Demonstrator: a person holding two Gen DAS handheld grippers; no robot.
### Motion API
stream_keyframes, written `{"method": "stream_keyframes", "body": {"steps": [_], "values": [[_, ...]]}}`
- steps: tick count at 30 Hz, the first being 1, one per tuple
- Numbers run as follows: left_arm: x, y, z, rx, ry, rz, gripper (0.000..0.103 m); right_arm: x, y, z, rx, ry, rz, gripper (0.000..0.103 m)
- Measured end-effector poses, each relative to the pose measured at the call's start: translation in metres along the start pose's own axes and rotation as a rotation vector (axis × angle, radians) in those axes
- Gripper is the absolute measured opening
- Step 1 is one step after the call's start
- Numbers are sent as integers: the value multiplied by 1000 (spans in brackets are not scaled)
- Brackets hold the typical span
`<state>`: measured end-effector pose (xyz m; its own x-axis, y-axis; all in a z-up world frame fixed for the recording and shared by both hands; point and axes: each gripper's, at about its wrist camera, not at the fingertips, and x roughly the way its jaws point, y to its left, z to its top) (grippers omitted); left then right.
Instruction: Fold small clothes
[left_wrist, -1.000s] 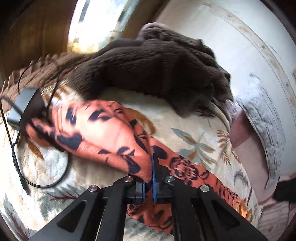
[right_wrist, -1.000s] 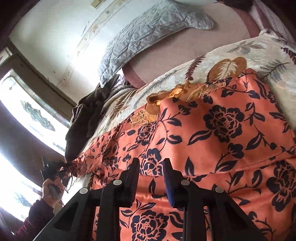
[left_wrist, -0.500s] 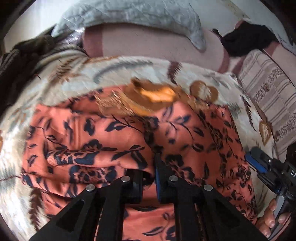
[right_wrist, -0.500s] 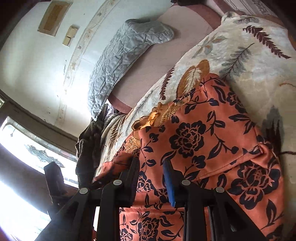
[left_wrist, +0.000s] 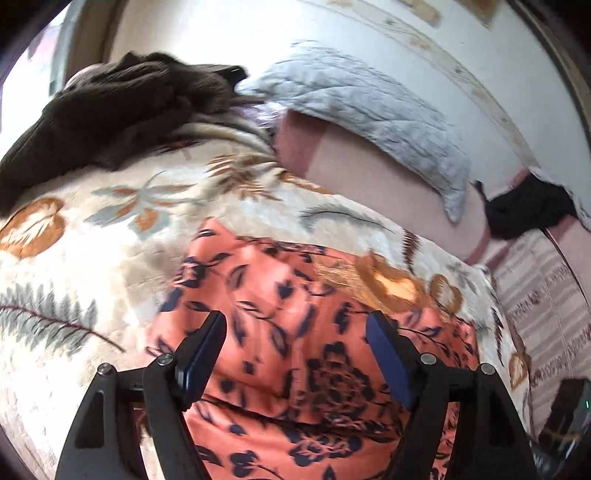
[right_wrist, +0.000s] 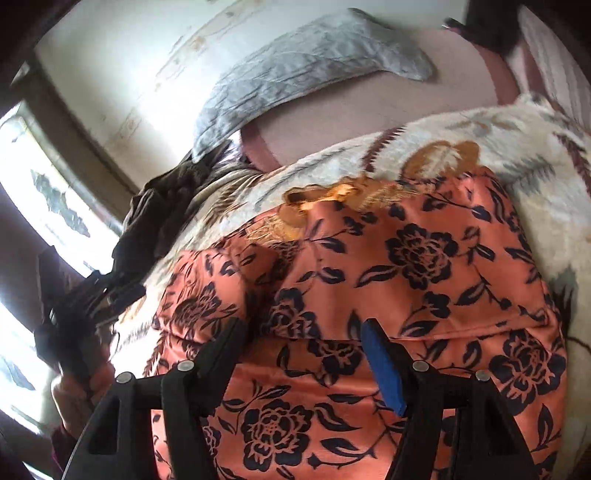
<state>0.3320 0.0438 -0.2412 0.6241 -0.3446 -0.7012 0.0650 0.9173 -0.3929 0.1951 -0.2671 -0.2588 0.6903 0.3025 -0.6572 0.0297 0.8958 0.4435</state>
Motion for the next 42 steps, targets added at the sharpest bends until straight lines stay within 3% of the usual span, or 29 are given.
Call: {"method": "stream_keyframes", "body": {"steps": [4, 8, 11, 17, 18, 19, 22, 23, 26, 32, 36, 42], "values": [[15, 51, 5, -196, 81, 57, 78, 23, 71, -9, -230, 39, -10, 69], [14, 68, 5, -208, 89, 169, 78, 62, 128, -22, -471, 109, -72, 69], [16, 77, 6, -245, 122, 140, 78, 96, 148, -29, -611, 151, -149, 69], [22, 80, 8, -250, 159, 140, 78, 149, 154, -10, -640, 183, -258, 67], [22, 79, 9, -247, 157, 137, 78, 157, 154, -6, -638, 199, -277, 59], [21, 79, 10, -240, 156, 138, 78, 164, 154, -3, -631, 220, -286, 36], [21, 78, 11, -227, 149, 146, 78, 161, 143, 11, -536, 228, -240, 9], [21, 78, 12, -227, 147, 141, 78, 151, 138, 17, -489, 206, -210, 7], [20, 74, 12, -217, 146, 126, 78, 118, 113, 41, -336, 122, -162, 6], [21, 56, 7, -146, 130, 118, 78, 72, 28, 67, -21, 35, -178, 5], [17, 31, -2, -40, 71, 118, 78, 45, -27, 54, 199, -23, -143, 6], [29, -11, -25, 148, 60, 114, 78, 26, -86, 22, 373, -37, -100, 6]]}}
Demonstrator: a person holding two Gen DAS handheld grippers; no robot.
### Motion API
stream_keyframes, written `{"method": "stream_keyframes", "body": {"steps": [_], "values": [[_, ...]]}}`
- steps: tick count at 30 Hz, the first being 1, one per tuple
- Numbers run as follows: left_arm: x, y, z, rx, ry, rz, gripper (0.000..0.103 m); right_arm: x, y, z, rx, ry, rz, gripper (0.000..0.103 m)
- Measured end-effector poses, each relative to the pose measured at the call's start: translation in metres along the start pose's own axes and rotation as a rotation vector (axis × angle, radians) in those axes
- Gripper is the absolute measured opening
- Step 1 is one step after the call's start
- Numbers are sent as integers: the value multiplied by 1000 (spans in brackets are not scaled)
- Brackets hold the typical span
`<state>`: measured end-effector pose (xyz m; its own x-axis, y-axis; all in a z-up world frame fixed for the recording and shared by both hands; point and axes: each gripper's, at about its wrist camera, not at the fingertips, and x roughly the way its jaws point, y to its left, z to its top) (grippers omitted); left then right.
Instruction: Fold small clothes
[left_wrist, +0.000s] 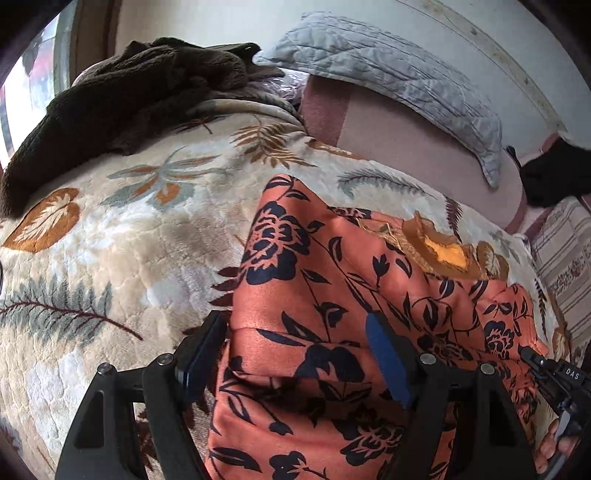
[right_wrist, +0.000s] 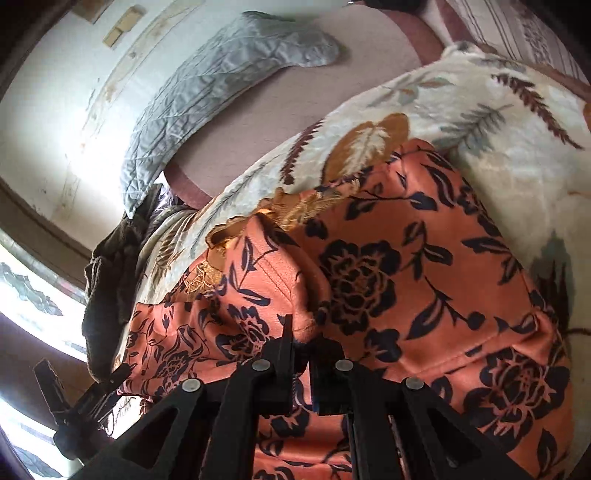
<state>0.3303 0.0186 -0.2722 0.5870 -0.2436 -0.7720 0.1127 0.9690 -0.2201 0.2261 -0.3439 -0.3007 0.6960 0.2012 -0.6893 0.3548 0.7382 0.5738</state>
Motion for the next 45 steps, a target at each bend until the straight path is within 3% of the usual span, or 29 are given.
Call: {"method": "stream_keyframes", "body": {"steps": [4, 8, 12, 18, 22, 27, 29, 31, 32, 35, 38, 42, 44, 45], "values": [[4, -8, -5, 36, -2, 12, 78, 1, -14, 4, 75, 27, 64, 6], [7, 1, -5, -4, -4, 2, 78, 11, -13, 5, 105, 88, 136, 10], [3, 4, -3, -31, -38, -10, 78, 29, -22, 2, 227, 173, 162, 10], [6, -10, -4, 26, -46, -7, 78, 38, -23, 5, 272, 189, 200, 10], [10, -15, -3, 57, -49, 6, 78, 24, -10, 10, 191, 125, 261, 8], [-8, -19, 1, 68, -125, -23, 78, -23, 8, 26, 107, -64, 333, 7], [-18, -23, 1, 85, -173, -37, 78, -42, 2, 34, 106, -147, 326, 7], [-16, -29, 0, 120, -173, -10, 78, -46, -13, 41, 136, -181, 278, 7], [-9, -32, -1, 135, -143, 6, 78, -39, -23, 44, 170, -151, 254, 7], [19, -35, -6, 146, -21, 34, 78, 6, -62, 37, 368, 89, 182, 10], [31, -31, -8, 127, 26, 52, 78, 31, -83, 23, 510, 238, 150, 10], [25, -25, -6, 103, 18, 41, 78, 17, -87, 31, 505, 190, 152, 19], [23, -23, -5, 102, 16, 43, 78, 6, -93, 33, 531, 149, 171, 31], [23, -23, -5, 100, 15, 42, 78, 1, -97, 33, 553, 134, 191, 47]]}}
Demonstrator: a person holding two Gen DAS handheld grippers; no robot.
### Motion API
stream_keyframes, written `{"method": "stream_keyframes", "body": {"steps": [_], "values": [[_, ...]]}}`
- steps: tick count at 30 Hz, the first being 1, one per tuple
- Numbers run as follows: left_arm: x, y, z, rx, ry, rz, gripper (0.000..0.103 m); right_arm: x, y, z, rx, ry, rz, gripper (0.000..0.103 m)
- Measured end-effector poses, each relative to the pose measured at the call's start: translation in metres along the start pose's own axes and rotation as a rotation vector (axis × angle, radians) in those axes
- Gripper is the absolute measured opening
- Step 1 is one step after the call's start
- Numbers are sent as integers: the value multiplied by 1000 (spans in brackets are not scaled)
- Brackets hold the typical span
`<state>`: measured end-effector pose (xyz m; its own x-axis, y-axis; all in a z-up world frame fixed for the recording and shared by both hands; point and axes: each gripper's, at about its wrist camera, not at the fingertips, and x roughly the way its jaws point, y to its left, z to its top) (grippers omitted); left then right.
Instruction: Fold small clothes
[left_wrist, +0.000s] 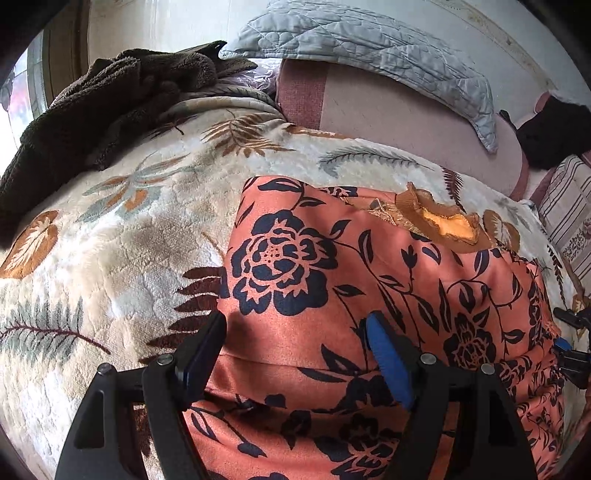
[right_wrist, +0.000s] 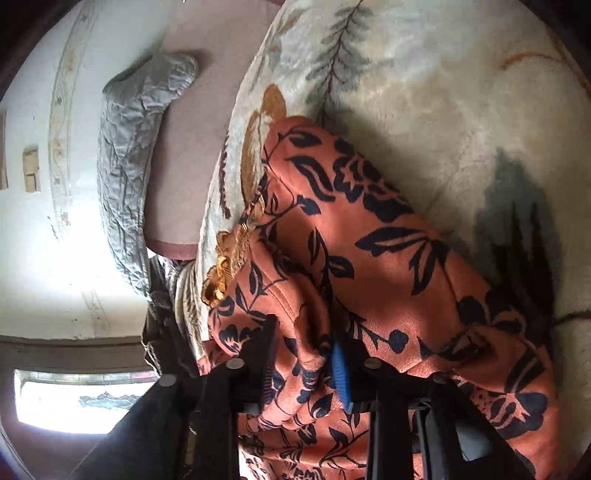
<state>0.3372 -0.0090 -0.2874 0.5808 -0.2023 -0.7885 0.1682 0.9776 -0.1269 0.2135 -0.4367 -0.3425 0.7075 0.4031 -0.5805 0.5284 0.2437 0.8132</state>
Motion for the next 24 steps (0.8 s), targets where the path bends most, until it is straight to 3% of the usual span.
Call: {"method": "stream_keyframes", "body": {"steps": [1, 2, 4, 9, 14, 19, 24], "values": [[-1, 1, 0, -3, 0, 0, 78, -7, -3, 2, 16, -16, 26, 72], [-1, 2, 1, -4, 2, 1, 78, -15, -4, 3, 25, -47, 52, 76], [-3, 4, 1, -9, -1, 5, 78, -34, 0, 5, 3, -119, 88, 76], [-17, 12, 6, -24, -62, 45, 78, -58, 19, 3, -101, -203, 190, 76], [-28, 21, 10, -68, -102, 8, 78, -60, 37, 0, -165, -204, 240, 76], [-24, 27, 13, -108, -67, -9, 78, -66, 41, 3, -189, -210, 237, 76], [-11, 31, 15, -133, -7, -9, 78, -65, 28, 11, -165, -205, 161, 75]]}}
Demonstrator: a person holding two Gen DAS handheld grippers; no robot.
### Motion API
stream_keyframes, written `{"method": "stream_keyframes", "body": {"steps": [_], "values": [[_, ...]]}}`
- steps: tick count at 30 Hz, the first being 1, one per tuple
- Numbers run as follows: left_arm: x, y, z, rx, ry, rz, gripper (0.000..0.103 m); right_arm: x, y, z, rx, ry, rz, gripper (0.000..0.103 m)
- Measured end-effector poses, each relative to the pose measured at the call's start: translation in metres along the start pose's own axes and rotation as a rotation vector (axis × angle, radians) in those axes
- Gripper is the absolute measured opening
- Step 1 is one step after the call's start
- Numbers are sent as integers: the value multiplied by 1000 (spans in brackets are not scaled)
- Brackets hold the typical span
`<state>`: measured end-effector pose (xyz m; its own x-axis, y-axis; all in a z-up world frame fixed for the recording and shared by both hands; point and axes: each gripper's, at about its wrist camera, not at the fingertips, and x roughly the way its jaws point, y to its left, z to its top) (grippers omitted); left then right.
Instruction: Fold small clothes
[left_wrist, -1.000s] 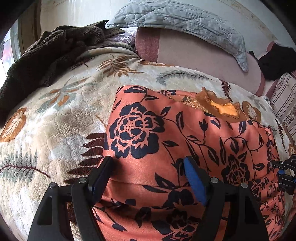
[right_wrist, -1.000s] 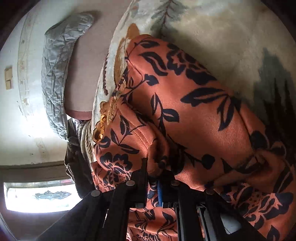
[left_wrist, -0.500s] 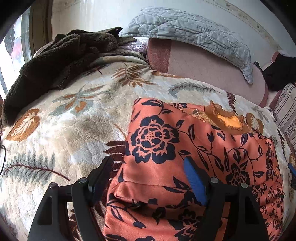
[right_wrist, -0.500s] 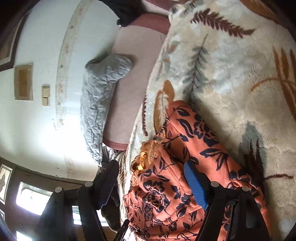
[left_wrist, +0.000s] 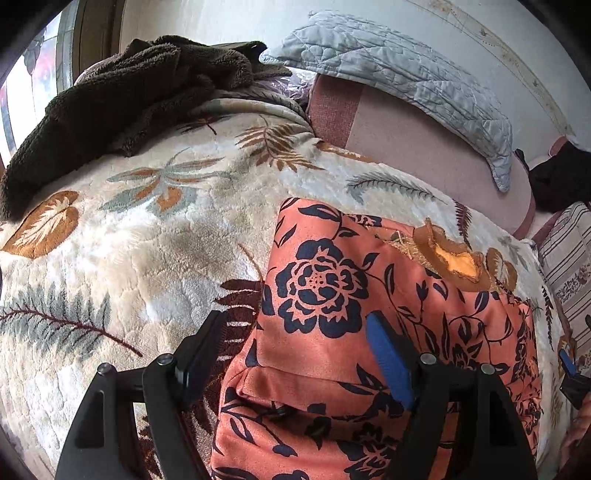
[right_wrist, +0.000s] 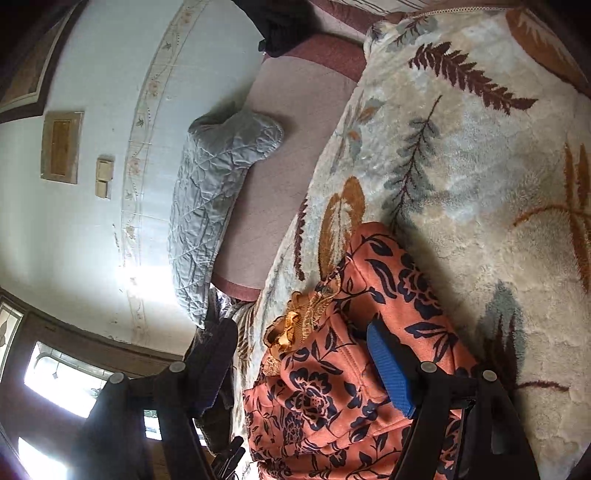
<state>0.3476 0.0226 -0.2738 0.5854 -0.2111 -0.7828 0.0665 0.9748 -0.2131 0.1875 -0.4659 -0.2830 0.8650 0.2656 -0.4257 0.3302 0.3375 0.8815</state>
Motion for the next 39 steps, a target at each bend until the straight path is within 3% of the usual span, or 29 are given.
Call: {"method": "stream_keyframes", "body": {"steps": [4, 9, 12, 14, 15, 16, 19, 24, 29, 30, 32, 35, 36, 38, 39], "values": [[3, -4, 0, 3, 6, -17, 78, 19, 5, -8, -33, 67, -15, 74], [1, -12, -3, 34, 7, -24, 78, 65, 3, -24, -150, 163, -246, 73], [-1, -17, -4, 54, 0, -19, 78, 80, -2, -32, -189, 183, -321, 66], [-2, -20, -4, 68, -7, -16, 78, 84, 7, -41, -239, 221, -275, 43], [-2, -21, -4, 72, -11, -13, 78, 87, 10, -46, -261, 248, -271, 16], [-3, -22, -4, 76, -14, -12, 78, 88, 14, -52, -293, 254, -294, 15], [-6, -25, -5, 88, -26, -17, 78, 81, 35, -64, -405, 217, -311, 9], [-13, -33, -5, 124, -62, -9, 78, 41, 58, -62, -466, 30, -317, 8], [1, -42, -10, 161, -7, 13, 78, 41, 18, -38, -334, -12, -571, 5], [4, -43, -11, 170, 2, 22, 78, 39, 9, -32, -267, -9, -570, 6], [7, -45, -13, 183, 12, 29, 78, 31, 1, -23, -176, 5, -465, 9], [10, -49, -17, 192, 31, 20, 78, 40, 13, -24, -208, 55, -325, 12], [11, -50, -18, 199, 34, 26, 78, 48, 16, -27, -231, 80, -322, 25], [12, -53, -21, 215, 37, 38, 78, 65, 14, -29, -232, 132, -327, 64], [13, -54, -22, 222, 38, 41, 78, 72, 13, -30, -214, 140, -312, 79]]}}
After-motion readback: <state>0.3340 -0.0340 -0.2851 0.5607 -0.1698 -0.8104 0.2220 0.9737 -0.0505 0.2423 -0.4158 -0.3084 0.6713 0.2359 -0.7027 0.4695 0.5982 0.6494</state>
